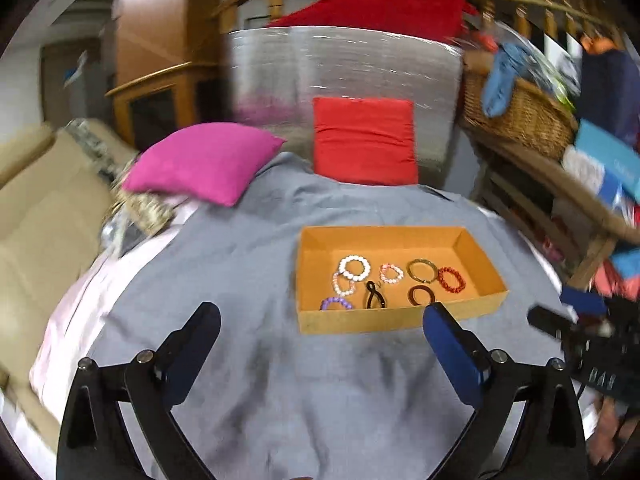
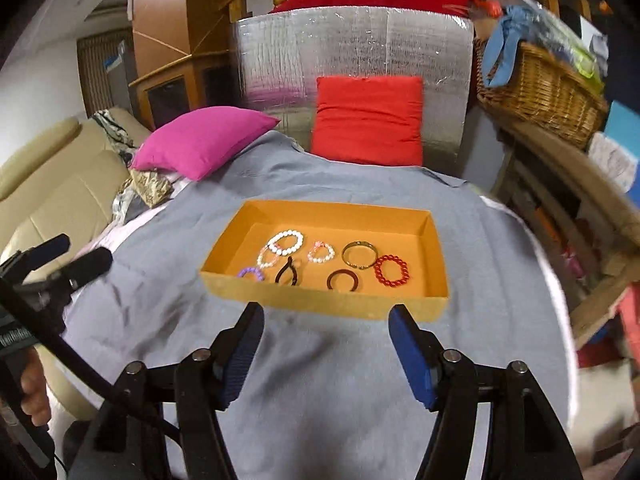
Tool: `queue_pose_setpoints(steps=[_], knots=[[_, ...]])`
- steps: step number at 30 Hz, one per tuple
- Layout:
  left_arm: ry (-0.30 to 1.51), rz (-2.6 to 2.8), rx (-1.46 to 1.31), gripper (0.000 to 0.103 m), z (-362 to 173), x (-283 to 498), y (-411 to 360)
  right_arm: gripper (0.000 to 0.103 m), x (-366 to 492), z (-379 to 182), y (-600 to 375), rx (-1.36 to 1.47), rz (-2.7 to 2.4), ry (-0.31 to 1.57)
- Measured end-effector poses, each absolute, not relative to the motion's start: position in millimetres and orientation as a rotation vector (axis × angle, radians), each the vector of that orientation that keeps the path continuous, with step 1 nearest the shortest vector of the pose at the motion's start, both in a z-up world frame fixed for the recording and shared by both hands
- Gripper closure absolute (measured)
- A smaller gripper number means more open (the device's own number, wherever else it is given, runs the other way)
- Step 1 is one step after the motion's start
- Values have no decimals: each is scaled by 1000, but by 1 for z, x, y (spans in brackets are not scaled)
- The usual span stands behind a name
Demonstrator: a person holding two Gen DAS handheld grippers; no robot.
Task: Organize jewelry
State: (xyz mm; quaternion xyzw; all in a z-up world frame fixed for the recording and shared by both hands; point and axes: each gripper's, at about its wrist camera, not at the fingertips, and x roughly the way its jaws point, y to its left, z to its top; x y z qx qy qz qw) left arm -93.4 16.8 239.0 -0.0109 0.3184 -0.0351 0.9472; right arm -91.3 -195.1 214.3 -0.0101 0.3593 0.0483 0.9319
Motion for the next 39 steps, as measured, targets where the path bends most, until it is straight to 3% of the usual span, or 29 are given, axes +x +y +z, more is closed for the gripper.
queue_pose_setpoints(steps=[11, 23, 39], knots=[[605, 4, -6, 2, 290, -96, 7, 29, -98, 277, -200, 41, -35, 676], [663, 61, -37, 2, 259, -12, -8, 29, -23, 249, -208, 18, -163, 670], [637, 79, 10, 1, 218, 18, -17, 28, 8, 199, -205, 30, -173, 670]])
